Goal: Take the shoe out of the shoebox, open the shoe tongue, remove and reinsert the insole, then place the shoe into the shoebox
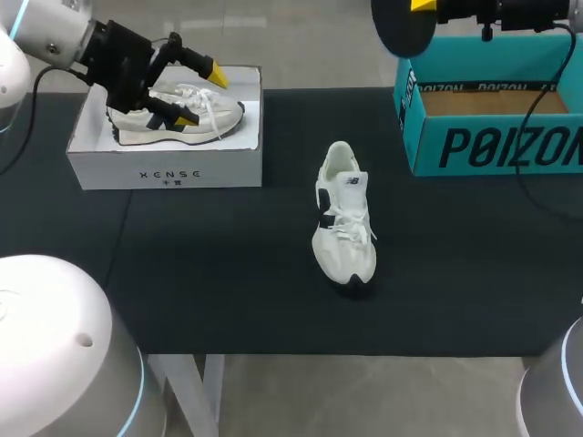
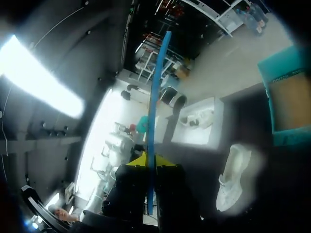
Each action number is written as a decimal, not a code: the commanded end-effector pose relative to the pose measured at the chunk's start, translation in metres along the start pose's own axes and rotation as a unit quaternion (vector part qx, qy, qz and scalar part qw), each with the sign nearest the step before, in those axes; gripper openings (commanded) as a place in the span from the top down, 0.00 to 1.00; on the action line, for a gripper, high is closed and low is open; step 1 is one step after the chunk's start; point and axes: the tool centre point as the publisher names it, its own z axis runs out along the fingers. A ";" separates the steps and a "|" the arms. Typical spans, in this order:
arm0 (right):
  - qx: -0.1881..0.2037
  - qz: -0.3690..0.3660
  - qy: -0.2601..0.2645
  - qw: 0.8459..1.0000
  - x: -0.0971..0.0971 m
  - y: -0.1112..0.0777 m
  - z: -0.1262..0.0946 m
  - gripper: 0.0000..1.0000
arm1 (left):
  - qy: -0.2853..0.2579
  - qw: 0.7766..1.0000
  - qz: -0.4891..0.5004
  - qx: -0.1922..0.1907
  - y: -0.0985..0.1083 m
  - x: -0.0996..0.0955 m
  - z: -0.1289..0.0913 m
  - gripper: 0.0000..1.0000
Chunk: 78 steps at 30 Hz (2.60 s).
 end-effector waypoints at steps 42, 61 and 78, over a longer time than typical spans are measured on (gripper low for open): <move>-0.013 -0.169 0.000 0.986 -0.005 0.043 0.031 1.00 | 0.002 1.000 0.000 0.000 0.000 0.000 0.000 0.00; -0.009 -0.225 -0.041 0.974 -0.022 0.060 0.040 1.00 | 0.002 1.000 0.000 0.000 0.000 0.000 0.000 0.00; 0.045 -0.303 -0.096 0.947 -0.056 0.038 0.065 1.00 | 0.002 1.000 0.000 0.000 0.000 0.000 0.000 0.00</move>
